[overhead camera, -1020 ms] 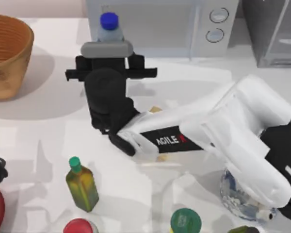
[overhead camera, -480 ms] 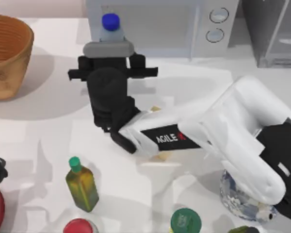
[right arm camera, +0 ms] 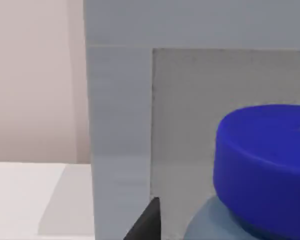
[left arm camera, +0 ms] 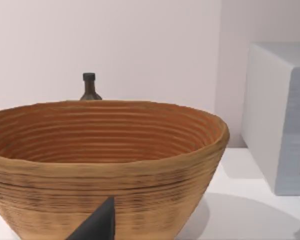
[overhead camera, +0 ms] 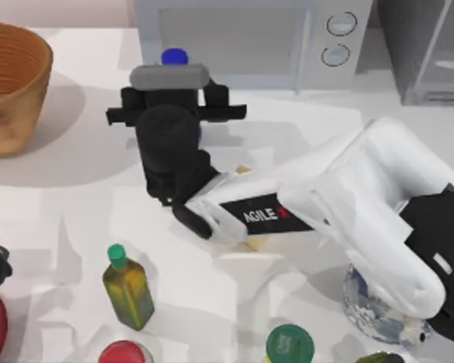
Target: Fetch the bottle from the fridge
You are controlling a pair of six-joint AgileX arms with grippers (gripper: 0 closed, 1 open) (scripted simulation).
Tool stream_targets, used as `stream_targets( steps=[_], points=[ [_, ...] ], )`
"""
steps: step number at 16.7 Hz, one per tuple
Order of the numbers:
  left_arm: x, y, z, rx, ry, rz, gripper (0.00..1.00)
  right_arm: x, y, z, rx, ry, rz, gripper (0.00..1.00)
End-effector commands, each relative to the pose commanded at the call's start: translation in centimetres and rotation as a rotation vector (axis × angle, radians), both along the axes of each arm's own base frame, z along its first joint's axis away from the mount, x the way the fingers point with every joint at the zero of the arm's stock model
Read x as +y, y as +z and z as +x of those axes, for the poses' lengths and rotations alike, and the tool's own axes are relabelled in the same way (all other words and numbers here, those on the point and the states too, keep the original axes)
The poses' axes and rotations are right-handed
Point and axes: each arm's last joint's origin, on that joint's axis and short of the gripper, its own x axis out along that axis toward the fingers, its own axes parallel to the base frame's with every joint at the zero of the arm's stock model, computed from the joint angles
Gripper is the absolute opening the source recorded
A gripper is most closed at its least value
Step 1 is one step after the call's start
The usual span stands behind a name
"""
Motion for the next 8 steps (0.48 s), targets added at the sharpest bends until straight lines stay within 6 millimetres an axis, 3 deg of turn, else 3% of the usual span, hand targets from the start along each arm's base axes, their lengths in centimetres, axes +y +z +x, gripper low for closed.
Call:
stream_targets(
  steps=[2, 8],
  points=[
    [0.00, 0.00, 0.00, 0.000, 0.000, 0.000, 1.00, 0.00, 0.00, 0.00, 0.000, 0.000, 0.000, 0.98],
    [0.00, 0.00, 0.00, 0.000, 0.000, 0.000, 1.00, 0.00, 0.00, 0.00, 0.000, 0.000, 0.000, 1.00]
  ],
)
